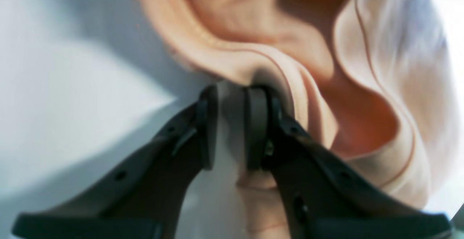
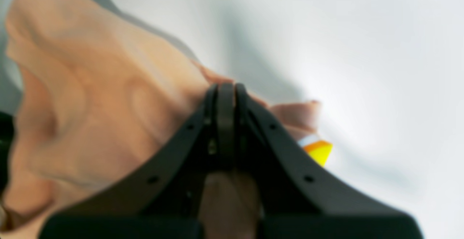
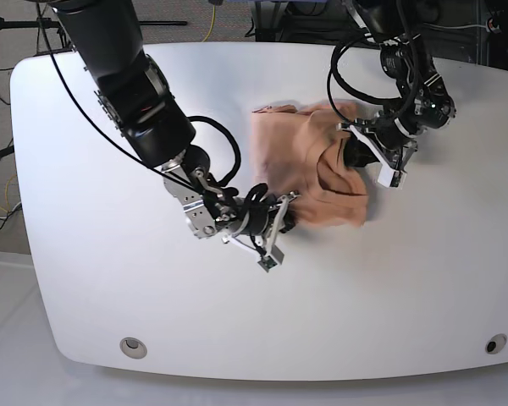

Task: Fold the T-shirt properly

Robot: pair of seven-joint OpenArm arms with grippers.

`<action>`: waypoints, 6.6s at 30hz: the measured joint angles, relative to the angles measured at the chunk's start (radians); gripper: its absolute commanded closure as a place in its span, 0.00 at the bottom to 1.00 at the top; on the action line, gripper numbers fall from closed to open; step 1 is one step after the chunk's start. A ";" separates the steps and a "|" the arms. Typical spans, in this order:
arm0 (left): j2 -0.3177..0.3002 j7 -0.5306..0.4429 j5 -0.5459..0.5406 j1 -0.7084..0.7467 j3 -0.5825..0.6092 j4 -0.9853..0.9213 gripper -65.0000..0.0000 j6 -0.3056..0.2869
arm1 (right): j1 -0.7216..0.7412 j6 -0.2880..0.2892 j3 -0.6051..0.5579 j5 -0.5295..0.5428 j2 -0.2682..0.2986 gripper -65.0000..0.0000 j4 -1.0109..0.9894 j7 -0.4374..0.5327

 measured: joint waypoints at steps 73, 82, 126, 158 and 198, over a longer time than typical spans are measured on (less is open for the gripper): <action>-0.103 0.021 0.150 -0.309 0.028 -0.098 0.81 0.055 | -0.568 -0.182 0.687 -0.001 0.293 0.98 0.766 -0.098; -0.091 0.016 0.134 -0.209 0.132 0.156 0.81 0.047 | -0.557 -0.207 0.691 0.003 0.300 0.98 0.960 -0.251; -0.151 0.018 0.130 0.016 0.056 0.412 0.81 0.047 | -0.787 -0.098 0.434 -0.013 0.255 0.99 0.961 -0.362; -0.227 0.020 0.143 0.019 -0.087 0.411 0.81 0.024 | -0.339 -0.078 0.216 -0.336 -0.003 0.98 0.471 -0.234; -0.307 0.012 0.137 0.142 -0.270 0.416 0.81 0.021 | -0.751 -0.154 0.842 -0.364 0.265 1.00 1.168 -0.549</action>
